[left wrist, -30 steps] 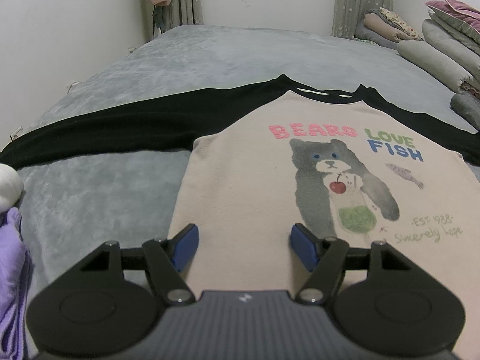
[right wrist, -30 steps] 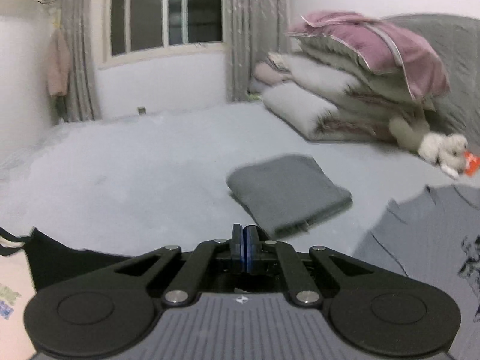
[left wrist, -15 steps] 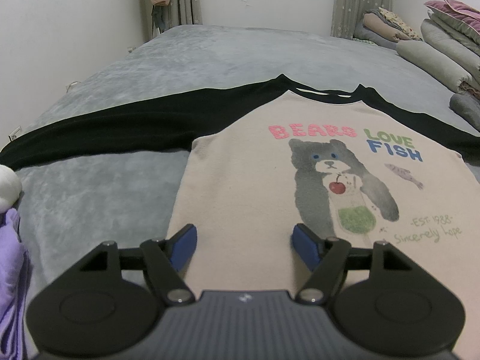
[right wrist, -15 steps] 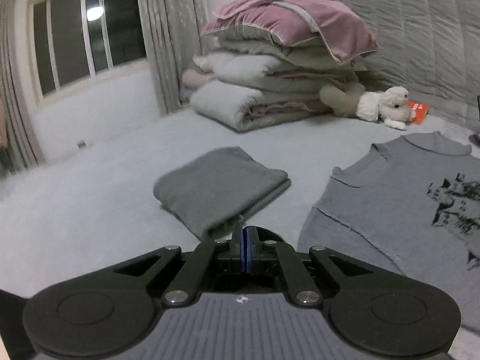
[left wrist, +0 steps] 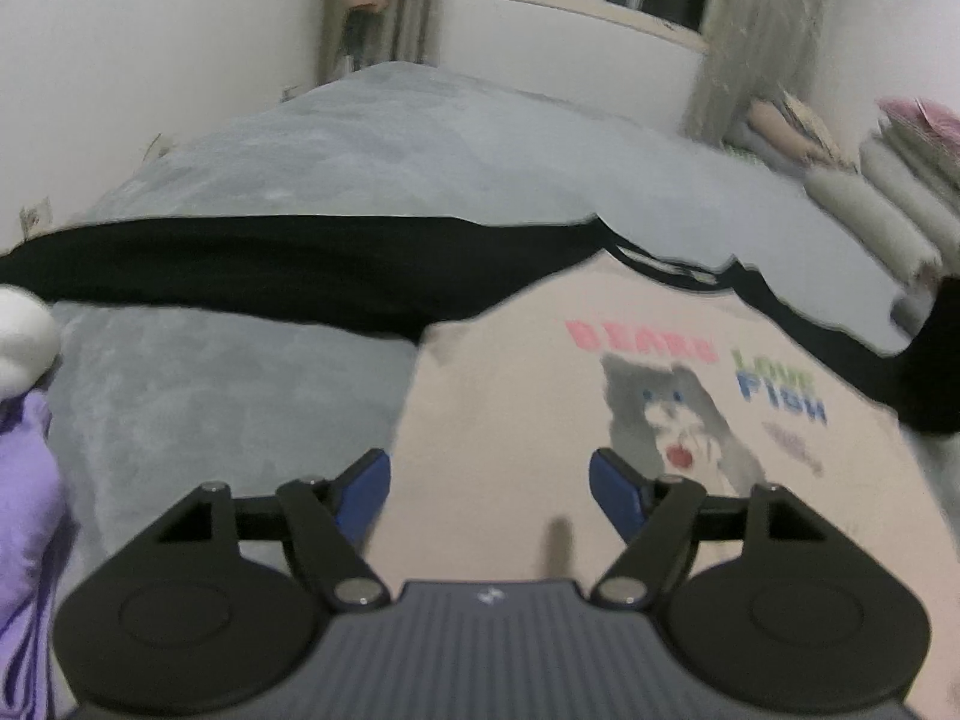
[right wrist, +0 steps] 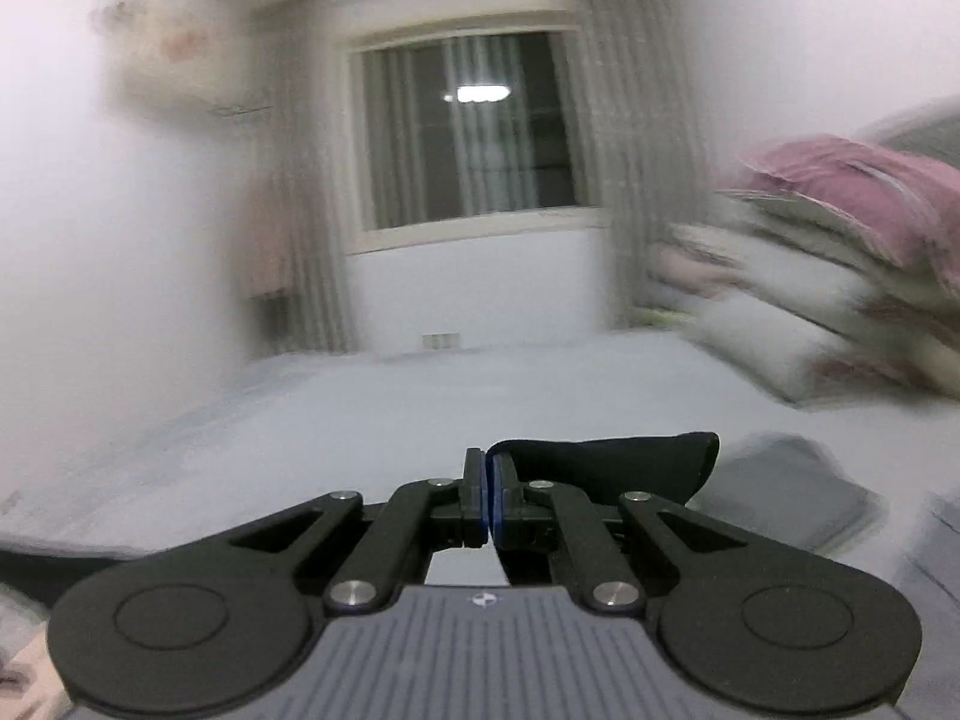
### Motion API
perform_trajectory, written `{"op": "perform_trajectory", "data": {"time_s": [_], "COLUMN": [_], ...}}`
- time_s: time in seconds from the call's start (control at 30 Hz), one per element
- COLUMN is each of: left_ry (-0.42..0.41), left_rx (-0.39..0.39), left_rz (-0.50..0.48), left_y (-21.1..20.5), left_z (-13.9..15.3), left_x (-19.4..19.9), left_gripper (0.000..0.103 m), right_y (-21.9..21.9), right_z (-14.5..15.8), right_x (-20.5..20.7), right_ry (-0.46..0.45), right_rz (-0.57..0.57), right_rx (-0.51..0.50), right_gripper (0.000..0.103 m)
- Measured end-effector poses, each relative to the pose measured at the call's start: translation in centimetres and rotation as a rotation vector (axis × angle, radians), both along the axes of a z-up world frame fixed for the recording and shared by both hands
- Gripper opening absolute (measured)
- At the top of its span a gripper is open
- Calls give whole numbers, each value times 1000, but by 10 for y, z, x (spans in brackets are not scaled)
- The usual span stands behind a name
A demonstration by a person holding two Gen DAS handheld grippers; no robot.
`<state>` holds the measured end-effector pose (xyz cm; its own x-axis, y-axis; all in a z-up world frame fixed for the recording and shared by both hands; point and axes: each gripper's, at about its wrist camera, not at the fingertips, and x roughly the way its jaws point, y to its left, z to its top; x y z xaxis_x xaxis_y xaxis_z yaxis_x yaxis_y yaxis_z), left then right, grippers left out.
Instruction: Fold clothes
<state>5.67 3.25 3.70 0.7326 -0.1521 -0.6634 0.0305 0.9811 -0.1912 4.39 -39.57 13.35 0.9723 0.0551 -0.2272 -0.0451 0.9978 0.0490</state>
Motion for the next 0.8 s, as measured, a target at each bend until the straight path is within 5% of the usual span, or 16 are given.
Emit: {"op": "perform_trajectory", "data": {"time_s": [0.13, 0.23, 0.3, 0.37, 0.53, 0.67, 0.8], "left_ry": [5, 7, 11, 13, 10, 16, 29], "left_rx": [-93, -123, -140, -154, -163, -165, -154], "left_rz": [67, 83, 79, 67, 52, 55, 57], "left_y": [26, 33, 34, 34, 28, 26, 26], "left_z": [2, 3, 3, 4, 7, 6, 4], "left_x": [3, 3, 4, 5, 3, 1, 2], "left_gripper": [73, 73, 73, 73, 74, 74, 74], "right_y": [106, 181, 212, 221, 195, 174, 198], "right_z": [-31, -83, -109, -114, -85, -74, -86], "right_x": [-5, -13, -29, -40, -32, 4, 27], "right_ry": [133, 323, 361, 367, 344, 358, 389], "right_rz": [277, 465, 558, 615, 552, 423, 438], "right_rx": [-93, -277, -441, -503, -361, -230, -296], "right_gripper": [4, 6, 7, 13, 35, 37, 39]}}
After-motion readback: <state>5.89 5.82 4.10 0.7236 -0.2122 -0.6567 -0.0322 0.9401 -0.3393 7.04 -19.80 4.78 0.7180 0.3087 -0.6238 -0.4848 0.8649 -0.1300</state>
